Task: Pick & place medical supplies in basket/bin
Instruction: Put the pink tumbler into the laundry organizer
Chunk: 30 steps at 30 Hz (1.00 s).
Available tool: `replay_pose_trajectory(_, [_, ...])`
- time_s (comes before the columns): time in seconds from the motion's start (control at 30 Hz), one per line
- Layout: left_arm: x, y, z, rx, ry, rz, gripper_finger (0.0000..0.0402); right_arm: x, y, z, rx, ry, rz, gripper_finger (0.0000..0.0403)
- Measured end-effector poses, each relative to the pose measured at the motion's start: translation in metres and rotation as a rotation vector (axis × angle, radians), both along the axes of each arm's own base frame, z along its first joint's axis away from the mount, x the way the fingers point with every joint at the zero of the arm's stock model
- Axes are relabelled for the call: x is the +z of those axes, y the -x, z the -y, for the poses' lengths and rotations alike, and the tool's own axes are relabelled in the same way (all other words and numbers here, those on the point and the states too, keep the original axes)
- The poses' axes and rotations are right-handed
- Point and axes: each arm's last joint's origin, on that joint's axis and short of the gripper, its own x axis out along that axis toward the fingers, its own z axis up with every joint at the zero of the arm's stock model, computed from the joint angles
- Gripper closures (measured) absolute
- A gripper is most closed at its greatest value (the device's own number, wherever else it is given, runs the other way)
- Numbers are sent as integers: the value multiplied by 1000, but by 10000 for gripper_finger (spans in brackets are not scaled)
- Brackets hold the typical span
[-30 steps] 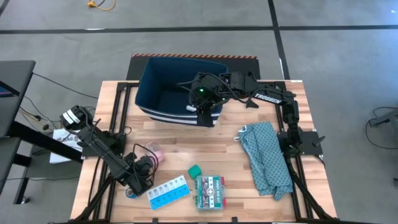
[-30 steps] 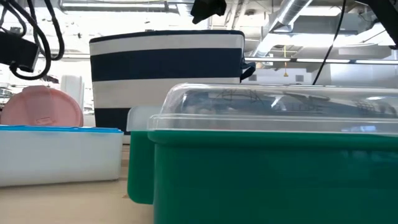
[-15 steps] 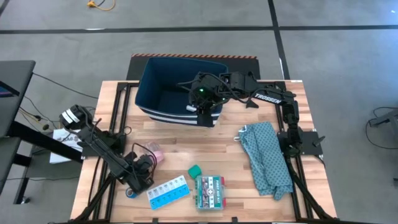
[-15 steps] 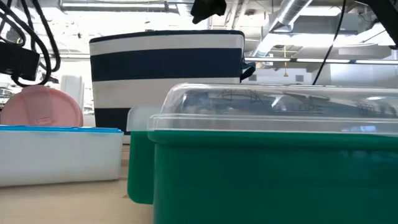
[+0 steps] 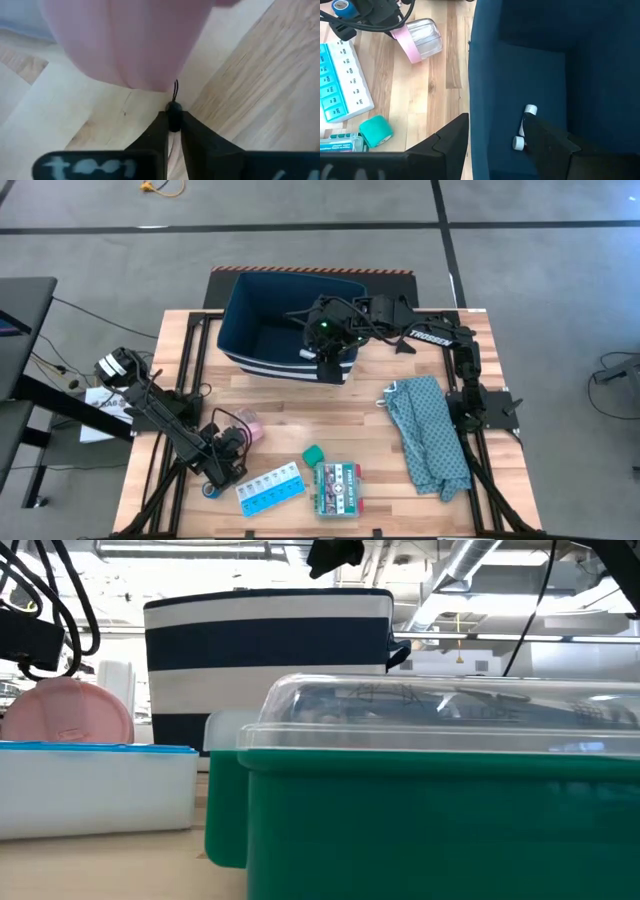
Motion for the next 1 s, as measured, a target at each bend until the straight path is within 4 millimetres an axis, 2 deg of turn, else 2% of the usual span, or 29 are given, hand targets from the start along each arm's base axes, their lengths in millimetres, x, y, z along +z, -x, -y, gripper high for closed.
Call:
replay_pose_trajectory(0.1, [1, -1, 1, 0, 4, 5, 388, 0, 0, 0, 0, 0, 0, 219])
replay_pose_trajectory(0.23, [13, -8, 8, 0, -16, 9, 392, 0, 0, 0, -1, 0, 0, 218])
replay_pose_trajectory(0.4, [48, -23, 19, -47, -75, 78, 392, 0, 0, 1, -2, -1, -1, 222])
replay_pose_trajectory(0.5, [77, -31, 24, -47, -146, 127, 392, 0, 0, 1, -4, -2, 0, 223])
replay_pose_trajectory(0.7, [153, -32, 18, -93, -395, 164, 392, -1, 0, -4, -11, -17, -4, 220])
replay_pose_trajectory(0.8, [191, -32, 13, -113, -500, 251, 392, -9, -1, -8, -17, -32, -51, 221])
replay_pose_trajectory(0.9, [225, -34, 7, -222, -579, 375, 392, -20, -1, -12, -36, -57, -109, 223])
replay_pose_trajectory(1.0, [261, -37, -8, -230, -653, 463, 392, -36, -1, -17, -34, -93, -180, 222])
